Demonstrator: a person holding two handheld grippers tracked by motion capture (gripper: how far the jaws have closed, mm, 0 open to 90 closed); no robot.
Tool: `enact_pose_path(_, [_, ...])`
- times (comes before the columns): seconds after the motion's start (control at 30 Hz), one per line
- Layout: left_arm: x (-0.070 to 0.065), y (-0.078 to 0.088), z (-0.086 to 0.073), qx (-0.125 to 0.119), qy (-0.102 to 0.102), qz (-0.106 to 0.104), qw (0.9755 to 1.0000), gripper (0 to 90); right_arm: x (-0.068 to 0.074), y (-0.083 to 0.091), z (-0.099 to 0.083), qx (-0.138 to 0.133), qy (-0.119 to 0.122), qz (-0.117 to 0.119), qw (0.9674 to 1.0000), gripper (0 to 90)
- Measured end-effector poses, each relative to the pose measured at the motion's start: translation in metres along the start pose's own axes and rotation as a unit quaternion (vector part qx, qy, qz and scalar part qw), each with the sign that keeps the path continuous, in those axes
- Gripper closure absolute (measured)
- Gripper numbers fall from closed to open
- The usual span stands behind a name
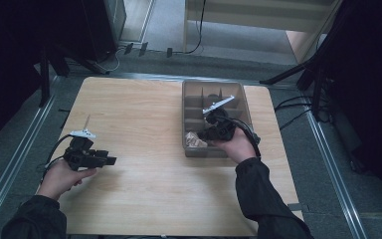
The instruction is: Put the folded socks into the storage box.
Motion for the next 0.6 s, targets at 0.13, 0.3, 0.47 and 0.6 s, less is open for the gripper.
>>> enact_pose_path(0.13, [-0.004, -0.003, 0.003, 0.001, -0.004, -0.005, 1.0, 45.6, 0.003, 0.004, -0.004, -0.01, -0.006, 0.005, 0.9999, 74.1])
enact_pose_path(0.3, [-0.009, -0.007, 0.005, 0.005, -0.009, -0.012, 0.9999, 44.6, 0.008, 0.01, -0.009, -0.023, -0.005, 0.015, 0.9996, 64.0])
enact_pose_path(0.47, [-0.016, -0.012, 0.007, 0.005, -0.012, -0.017, 0.9998, 43.0, 0.015, 0.016, -0.013, -0.041, 0.002, 0.023, 0.9989, 57.2])
enact_pose_path(0.6, [-0.021, -0.013, 0.01, 0.002, -0.005, -0.024, 0.9997, 42.5, 0.023, 0.023, -0.02, -0.06, 0.01, 0.025, 0.9979, 57.1])
Point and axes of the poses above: each handheld gripper's, and its own axes: y roughly backward along the jaws, z roughly out of its top, x roughly to its left, the point moved 8 cm from there along -y, roughly forward along the jaws, and after that the axes turned 12 degrees about -x, right-handed, at the moved point
